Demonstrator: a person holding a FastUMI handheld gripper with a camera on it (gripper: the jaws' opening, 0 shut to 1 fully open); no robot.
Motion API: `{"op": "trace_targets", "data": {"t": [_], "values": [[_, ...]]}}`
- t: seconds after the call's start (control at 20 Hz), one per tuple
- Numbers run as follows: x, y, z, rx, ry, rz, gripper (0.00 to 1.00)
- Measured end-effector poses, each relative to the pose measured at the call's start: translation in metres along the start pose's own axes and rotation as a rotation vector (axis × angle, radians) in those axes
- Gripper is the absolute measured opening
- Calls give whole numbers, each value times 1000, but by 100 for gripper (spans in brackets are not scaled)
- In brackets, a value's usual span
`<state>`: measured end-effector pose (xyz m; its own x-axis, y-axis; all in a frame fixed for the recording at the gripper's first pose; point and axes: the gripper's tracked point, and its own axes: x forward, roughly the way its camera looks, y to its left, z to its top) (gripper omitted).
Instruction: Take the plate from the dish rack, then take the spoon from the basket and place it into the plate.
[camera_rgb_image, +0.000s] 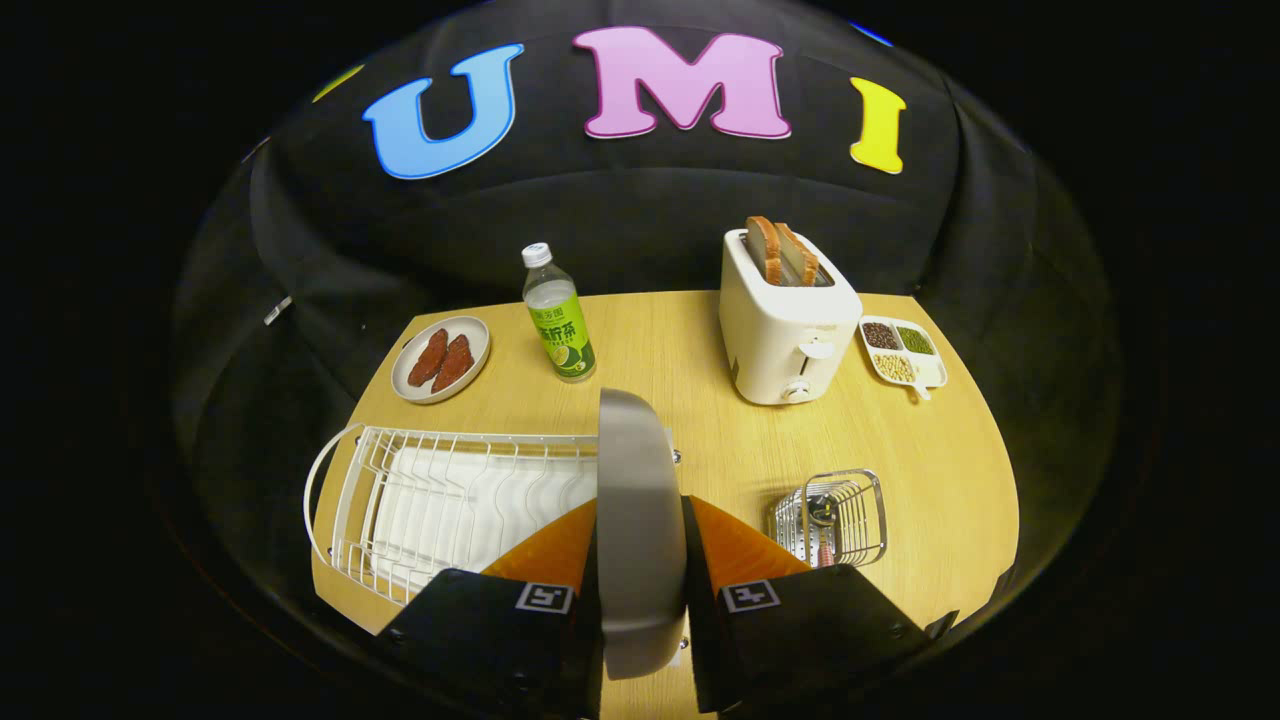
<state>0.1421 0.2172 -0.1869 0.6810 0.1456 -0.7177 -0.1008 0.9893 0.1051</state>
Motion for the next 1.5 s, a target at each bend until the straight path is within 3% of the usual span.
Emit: {"op": "trace_targets", "data": {"t": [0.2, 0.7, 0.9, 1.1, 1.35, 1.5], "values": [[-3, 2, -2, -12, -10, -28, 37], [-9, 23, -5, -245, -40, -75, 37], [-8, 18, 1, -183, -27, -80, 37], [-5, -3, 11, -16, 7, -100, 36], [-16, -3, 13, -23, -5, -68, 36], [-19, -7, 8, 5, 20, -32, 27]]}}
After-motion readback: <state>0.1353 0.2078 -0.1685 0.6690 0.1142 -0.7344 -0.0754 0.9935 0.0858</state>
